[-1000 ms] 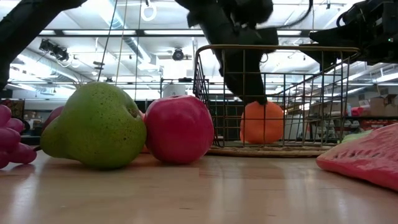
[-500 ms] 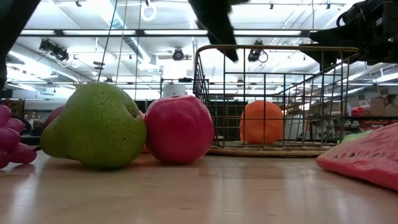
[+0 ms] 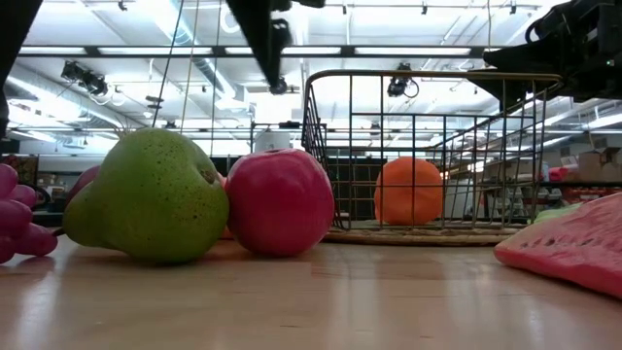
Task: Build produce basket
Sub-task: Put the pomegranate into the wire basket
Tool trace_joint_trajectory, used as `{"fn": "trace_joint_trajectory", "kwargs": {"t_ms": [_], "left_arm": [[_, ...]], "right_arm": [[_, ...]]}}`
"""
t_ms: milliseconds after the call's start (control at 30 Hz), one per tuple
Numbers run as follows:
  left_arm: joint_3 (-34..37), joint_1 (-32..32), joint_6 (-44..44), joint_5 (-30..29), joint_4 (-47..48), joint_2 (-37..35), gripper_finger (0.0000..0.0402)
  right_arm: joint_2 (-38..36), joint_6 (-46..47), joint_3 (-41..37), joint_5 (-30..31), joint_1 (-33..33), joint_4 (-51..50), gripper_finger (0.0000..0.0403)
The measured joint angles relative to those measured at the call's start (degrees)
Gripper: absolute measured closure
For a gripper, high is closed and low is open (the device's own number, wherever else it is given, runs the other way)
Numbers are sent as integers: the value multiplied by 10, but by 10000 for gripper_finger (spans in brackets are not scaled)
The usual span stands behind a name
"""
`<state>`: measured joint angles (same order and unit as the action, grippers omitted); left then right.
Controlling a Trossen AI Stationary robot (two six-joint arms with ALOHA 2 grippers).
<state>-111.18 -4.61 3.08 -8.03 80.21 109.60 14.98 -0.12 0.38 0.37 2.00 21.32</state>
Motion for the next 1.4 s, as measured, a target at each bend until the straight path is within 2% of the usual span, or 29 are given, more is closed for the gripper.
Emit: {"fn": "trace_joint_trajectory", "kwargs": {"t_ms": [133,200,567,700,933,1067,1233,1400], "left_arm": [[0,-45,55,-100,32,0,3],[0,-70,79,-131,45,0,3],[2,-154,158,-207,97,0,3],[68,-178,173,-241,83,-36,3],[304,-185,230,-238,-77,-182,3],[404,-179,301,-231,-145,-247,3],[483,-153,401,-178,-175,-286,3],[514,-148,361,-127,-201,-280,3]], "right_arm": [[0,0,0,0,0,0,172],[0,0,0,0,0,0,172],[0,0,0,0,0,0,172],[0,0,0,0,0,0,172],[0,0,0,0,0,1,172],[0,0,0,0,0,1,172],[0,0,0,0,0,0,172],[0,0,0,0,0,0,172]]}}
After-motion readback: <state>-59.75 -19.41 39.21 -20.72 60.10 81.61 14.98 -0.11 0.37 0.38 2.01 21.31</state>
